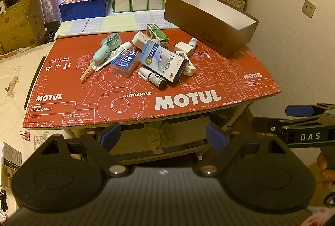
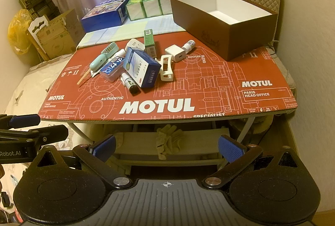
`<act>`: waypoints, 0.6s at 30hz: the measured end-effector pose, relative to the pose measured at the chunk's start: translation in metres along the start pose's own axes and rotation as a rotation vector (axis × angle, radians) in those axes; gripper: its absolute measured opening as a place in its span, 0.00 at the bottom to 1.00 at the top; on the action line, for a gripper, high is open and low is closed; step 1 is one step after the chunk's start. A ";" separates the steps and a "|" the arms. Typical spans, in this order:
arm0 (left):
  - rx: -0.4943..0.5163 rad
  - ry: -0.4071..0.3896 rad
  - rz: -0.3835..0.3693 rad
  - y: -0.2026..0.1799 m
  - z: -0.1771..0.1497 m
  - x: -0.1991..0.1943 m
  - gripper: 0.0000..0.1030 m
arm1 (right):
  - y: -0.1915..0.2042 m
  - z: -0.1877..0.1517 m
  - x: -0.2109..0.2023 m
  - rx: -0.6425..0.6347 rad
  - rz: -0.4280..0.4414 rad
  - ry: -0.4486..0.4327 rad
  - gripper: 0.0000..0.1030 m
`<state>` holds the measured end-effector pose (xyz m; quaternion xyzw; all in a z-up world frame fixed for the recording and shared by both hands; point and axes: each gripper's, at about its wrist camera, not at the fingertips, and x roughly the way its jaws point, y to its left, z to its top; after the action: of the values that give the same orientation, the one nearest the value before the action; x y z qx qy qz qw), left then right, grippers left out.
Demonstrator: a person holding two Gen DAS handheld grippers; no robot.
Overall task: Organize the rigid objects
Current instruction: 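Move both tools toward the items on the red mat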
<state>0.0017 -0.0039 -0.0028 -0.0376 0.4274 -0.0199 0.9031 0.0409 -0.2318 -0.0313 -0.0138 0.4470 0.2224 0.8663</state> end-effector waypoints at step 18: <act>-0.001 -0.002 0.002 0.001 0.000 0.000 0.84 | 0.003 0.003 0.001 -0.017 0.007 0.003 0.98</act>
<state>0.0020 -0.0031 -0.0028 -0.0377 0.4266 -0.0186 0.9035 0.0427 -0.2277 -0.0293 -0.0198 0.4466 0.2292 0.8646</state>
